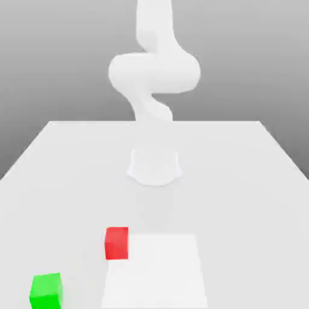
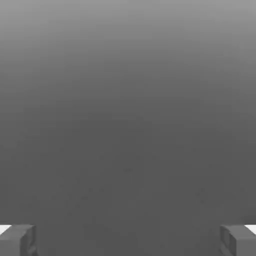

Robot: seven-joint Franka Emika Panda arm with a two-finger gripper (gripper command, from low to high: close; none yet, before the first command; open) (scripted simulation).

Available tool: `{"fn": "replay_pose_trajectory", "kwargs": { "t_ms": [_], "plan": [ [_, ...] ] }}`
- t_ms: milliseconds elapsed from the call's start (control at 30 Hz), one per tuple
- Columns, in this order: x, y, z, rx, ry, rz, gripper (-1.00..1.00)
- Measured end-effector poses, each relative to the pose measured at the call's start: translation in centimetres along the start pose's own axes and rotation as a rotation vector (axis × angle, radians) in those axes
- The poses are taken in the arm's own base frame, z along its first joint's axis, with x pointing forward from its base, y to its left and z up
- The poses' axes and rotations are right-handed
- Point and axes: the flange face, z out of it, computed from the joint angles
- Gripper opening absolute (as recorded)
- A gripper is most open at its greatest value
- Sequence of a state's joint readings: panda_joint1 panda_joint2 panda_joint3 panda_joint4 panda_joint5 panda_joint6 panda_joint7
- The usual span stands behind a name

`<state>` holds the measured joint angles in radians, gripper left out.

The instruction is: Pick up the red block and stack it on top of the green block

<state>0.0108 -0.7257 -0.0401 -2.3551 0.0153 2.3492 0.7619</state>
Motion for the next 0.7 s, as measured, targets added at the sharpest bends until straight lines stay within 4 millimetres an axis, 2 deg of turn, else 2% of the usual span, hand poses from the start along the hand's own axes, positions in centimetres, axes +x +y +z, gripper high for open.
{"fn": "replay_pose_trajectory", "kwargs": {
  "t_ms": [67, 167, 267, 367, 500, 567, 600, 700],
  "plan": [
    [-0.1, 2.0, 5.2, -0.045, -0.063, 0.004, 0.00],
    [-1.2, 5.4, 12.3, -0.114, -0.150, 0.005, 0.00],
    [-3.3, 9.2, 18.6, -0.189, -0.232, 0.003, 0.00],
    [-6.2, 13.7, 24.0, -0.270, -0.311, -0.004, 0.00],
    [-11.4, 20.9, 29.7, -0.399, -0.416, -0.020, 0.00],
    [-14.4, 25.0, 31.7, -0.473, -0.467, -0.032, 0.00],
    [-15.3, 26.5, 32.3, -0.497, -0.481, -0.032, 0.00],
    [-16.6, 28.1, 33.7, -0.515, -0.493, -0.040, 0.00]
  ]
}}
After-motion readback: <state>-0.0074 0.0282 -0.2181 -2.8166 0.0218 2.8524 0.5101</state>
